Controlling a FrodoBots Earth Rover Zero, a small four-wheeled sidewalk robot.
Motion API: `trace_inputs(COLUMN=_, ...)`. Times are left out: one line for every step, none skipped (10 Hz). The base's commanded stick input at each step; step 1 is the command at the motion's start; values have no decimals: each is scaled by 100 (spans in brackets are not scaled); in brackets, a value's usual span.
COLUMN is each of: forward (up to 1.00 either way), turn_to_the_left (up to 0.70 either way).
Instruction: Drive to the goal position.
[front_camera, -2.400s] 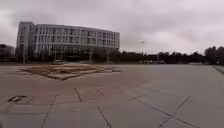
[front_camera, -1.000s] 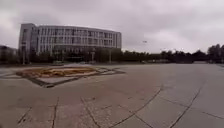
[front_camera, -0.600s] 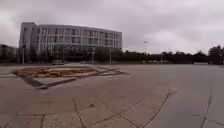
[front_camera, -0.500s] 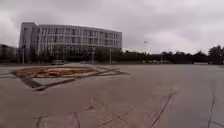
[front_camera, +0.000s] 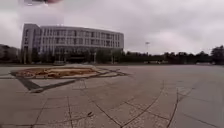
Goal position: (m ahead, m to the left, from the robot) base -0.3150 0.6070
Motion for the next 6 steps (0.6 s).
trace_inputs(forward=70, turn_to_the_left=-6)
trace_inputs(forward=70, turn_to_the_left=-7)
trace_inputs(forward=70, turn_to_the_left=-7)
trace_inputs(forward=70, turn_to_the_left=-8)
trace_inputs(forward=70, turn_to_the_left=-5)
trace_inputs(forward=70, turn_to_the_left=-2)
